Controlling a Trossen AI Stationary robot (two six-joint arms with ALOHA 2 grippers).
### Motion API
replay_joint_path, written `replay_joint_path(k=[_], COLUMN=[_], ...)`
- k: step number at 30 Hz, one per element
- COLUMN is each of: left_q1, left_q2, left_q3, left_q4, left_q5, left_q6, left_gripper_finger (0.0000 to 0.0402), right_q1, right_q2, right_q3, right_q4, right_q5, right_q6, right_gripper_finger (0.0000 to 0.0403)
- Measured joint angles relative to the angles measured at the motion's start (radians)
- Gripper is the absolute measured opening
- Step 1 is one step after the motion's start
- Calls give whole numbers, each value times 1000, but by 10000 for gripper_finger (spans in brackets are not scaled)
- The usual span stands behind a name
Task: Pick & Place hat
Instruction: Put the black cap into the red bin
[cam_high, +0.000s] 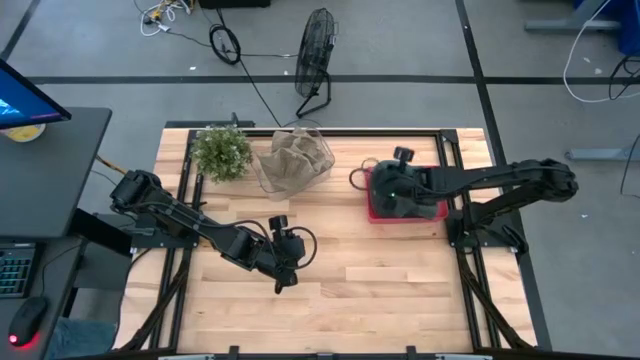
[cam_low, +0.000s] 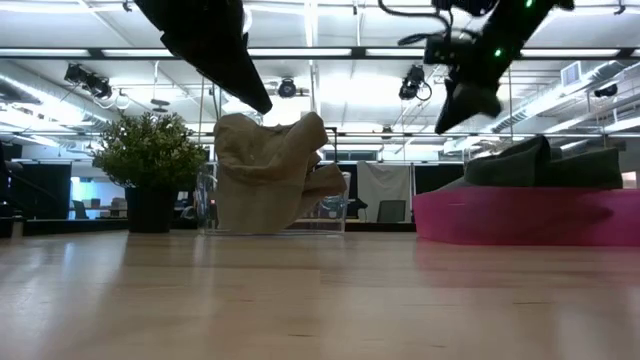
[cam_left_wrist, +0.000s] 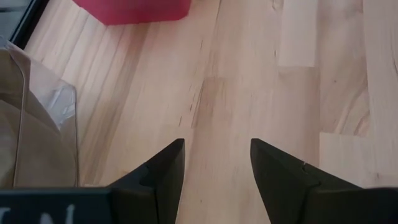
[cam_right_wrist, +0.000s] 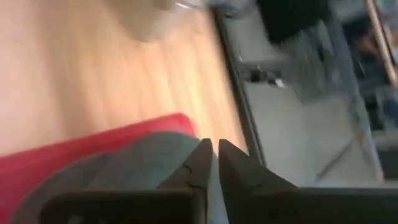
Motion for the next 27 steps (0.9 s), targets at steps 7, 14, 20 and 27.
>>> replay_joint_path(k=[7, 14, 20, 27], left_q1=[0, 0, 0, 0], left_q2=[0, 0, 0, 0], left_q3=[0, 0, 0, 0], left_q4=[1, 1, 1, 2], left_q5=[0, 0, 0, 0], left_q6=[12, 12, 2, 0], left_gripper_finger=[188, 188, 188, 188], right_q1=[-113, -73, -17, -9], right_q2=[0, -3, -2, -7], right_q3=[-165, -279, -281, -279], right_q4=[76, 81, 97, 102], right_q5=[-59, -59, -69, -81], right_q6=[170, 244, 169, 149], right_gripper_finger=[5, 2, 1, 1])
